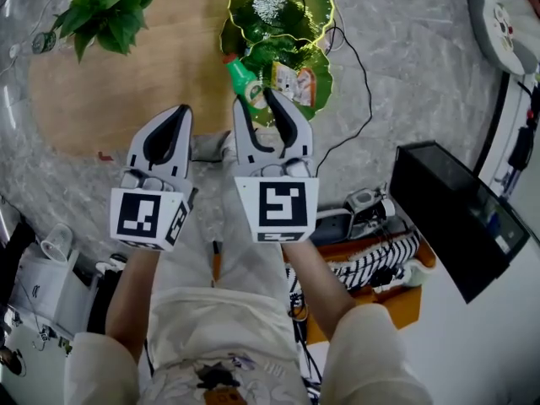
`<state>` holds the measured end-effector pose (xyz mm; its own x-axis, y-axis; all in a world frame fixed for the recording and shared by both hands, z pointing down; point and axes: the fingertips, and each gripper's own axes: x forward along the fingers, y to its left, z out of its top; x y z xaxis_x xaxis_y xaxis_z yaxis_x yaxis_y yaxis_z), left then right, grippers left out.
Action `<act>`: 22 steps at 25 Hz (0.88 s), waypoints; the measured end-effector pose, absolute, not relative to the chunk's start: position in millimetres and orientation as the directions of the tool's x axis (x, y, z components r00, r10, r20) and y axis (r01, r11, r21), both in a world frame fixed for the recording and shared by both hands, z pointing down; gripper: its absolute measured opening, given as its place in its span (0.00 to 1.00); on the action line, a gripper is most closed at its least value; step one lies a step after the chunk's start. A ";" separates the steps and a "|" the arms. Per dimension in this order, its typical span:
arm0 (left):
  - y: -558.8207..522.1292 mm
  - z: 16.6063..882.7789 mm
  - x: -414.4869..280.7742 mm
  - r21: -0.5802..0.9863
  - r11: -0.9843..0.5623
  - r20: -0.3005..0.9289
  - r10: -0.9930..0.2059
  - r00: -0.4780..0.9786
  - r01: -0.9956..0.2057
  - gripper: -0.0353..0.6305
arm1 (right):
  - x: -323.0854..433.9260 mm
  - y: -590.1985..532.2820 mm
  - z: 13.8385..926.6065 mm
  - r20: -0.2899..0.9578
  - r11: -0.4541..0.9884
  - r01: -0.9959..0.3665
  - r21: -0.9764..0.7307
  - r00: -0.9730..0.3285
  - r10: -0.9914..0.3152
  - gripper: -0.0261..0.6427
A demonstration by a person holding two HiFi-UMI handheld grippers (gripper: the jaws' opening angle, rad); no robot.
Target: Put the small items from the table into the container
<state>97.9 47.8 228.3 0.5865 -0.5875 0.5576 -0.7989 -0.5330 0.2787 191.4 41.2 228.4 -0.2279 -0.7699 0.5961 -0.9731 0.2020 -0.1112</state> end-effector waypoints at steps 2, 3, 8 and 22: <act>52.0 225.4 103.2 0.280 -0.533 0.557 -0.587 0.587 -0.798 0.07 | 197.6 48.7 229.2 0.606 0.185 -0.976 -0.110 -0.214 -0.766 0.27; 54.3 224.4 105.4 0.280 -0.535 0.556 -0.587 0.589 -0.797 0.07 | 200.1 52.2 229.9 0.611 0.181 -0.978 -0.107 -0.208 -0.764 0.27; 61.0 226.6 109.3 0.283 -0.541 0.558 -0.579 0.595 -0.792 0.07 | 204.6 61.6 242.2 0.645 0.164 -0.982 -0.093 -0.185 -0.742 0.27; 63.1 231.8 100.1 0.299 -0.553 0.552 -0.564 0.614 -0.778 0.07 | 216.0 70.9 274.3 0.729 0.067 -0.997 0.032 -0.023 -0.685 0.27</act>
<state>100.1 63.1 231.8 0.6137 -0.5643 0.5522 -0.7777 -0.5529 0.2993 216.0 70.9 274.3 -0.0226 -0.6846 0.7286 -0.9973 0.0668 0.0318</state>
